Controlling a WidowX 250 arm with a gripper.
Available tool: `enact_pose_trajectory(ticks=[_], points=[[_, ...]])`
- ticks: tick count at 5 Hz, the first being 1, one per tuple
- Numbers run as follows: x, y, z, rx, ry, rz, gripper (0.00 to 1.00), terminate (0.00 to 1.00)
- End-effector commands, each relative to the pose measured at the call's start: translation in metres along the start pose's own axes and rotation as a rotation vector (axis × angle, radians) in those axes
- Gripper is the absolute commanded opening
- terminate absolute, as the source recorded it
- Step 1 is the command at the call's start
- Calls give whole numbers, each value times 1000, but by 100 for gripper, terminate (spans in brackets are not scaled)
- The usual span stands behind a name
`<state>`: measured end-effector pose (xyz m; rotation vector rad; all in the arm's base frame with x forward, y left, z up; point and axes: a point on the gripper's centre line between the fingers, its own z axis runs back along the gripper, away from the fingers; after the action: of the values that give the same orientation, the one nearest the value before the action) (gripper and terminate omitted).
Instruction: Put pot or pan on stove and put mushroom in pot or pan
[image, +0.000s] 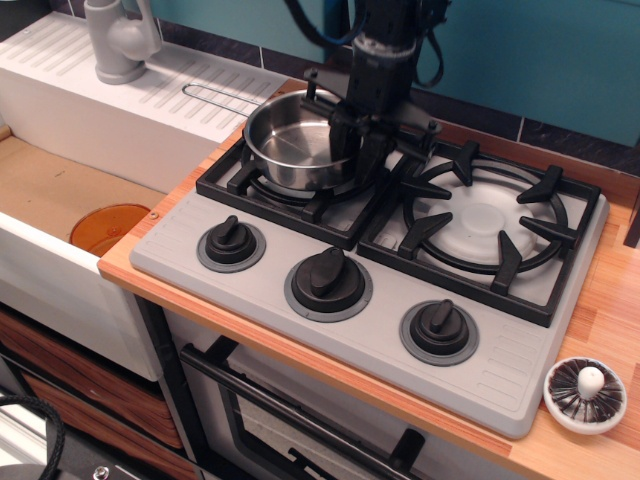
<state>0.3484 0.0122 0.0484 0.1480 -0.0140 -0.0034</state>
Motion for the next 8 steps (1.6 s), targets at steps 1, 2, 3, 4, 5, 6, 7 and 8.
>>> enact_pose_trajectory(ticks=[1, 2, 3, 4, 5, 6, 7, 8], points=[[11, 3, 32, -5, -82, 11, 0, 0], [12, 5, 41, 2, -89, -6, 0, 0], [6, 8, 67, 20, -75, -31, 0, 0], [-1, 1, 94, 43, -36, -30, 0, 0], [-4, -28, 113, 73, -14, 11, 0, 0], [-3, -59, 119, 80, -13, 47, 0, 0], [3, -86, 117, 75, -19, 68, 0, 0], [8, -103, 110, 83, -36, 76, 0, 0]])
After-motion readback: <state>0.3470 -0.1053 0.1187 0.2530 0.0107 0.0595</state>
